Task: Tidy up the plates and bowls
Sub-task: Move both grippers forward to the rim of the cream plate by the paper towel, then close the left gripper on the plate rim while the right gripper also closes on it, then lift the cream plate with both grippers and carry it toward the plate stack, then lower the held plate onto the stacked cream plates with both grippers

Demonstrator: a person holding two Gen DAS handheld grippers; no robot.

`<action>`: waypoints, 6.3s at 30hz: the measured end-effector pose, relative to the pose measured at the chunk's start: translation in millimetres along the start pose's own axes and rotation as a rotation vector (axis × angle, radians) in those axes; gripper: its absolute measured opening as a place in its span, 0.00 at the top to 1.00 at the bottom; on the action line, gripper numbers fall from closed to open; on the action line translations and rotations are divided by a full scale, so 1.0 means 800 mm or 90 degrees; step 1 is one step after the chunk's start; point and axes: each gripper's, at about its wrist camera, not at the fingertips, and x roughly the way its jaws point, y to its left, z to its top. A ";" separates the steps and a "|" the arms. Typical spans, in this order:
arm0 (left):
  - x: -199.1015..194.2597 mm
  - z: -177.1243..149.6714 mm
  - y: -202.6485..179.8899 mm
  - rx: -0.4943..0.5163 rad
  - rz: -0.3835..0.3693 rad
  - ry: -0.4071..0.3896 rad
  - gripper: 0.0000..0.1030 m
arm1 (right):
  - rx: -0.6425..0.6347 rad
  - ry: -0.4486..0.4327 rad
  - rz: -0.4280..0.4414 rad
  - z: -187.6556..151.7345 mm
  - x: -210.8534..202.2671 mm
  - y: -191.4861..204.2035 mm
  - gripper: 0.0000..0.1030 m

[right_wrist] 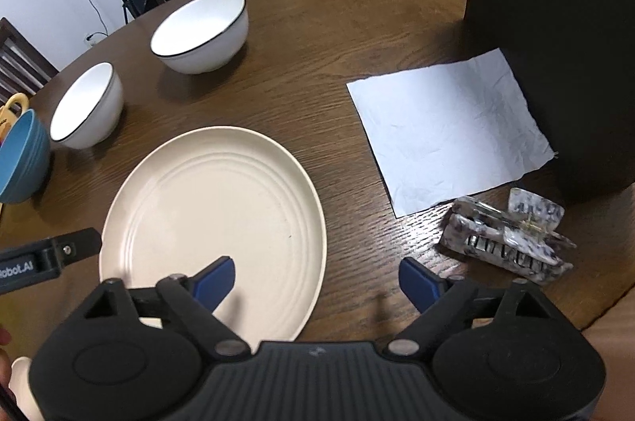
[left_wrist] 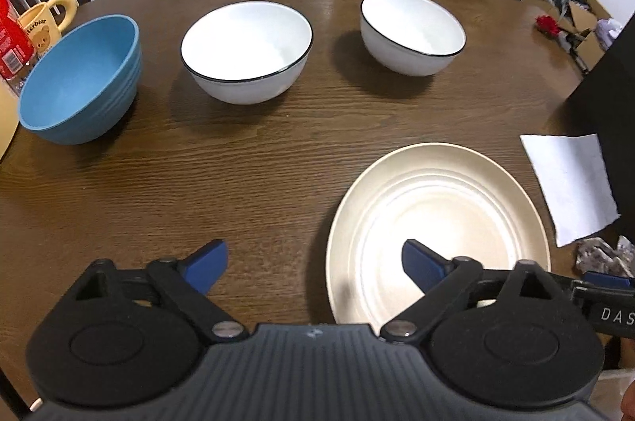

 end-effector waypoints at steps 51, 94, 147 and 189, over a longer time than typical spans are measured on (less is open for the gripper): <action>0.046 0.020 -0.025 0.022 -0.003 0.028 0.86 | 0.015 0.007 0.046 0.029 0.042 -0.015 0.91; -0.019 -0.011 0.003 -0.002 0.011 -0.013 0.86 | -0.036 -0.038 0.071 0.002 -0.018 0.015 0.91; -0.147 -0.098 0.108 -0.097 0.054 -0.068 0.86 | -0.152 -0.064 0.120 -0.083 -0.107 0.122 0.91; -0.216 -0.200 0.201 -0.160 0.093 -0.078 0.86 | -0.221 -0.057 0.143 -0.182 -0.146 0.220 0.91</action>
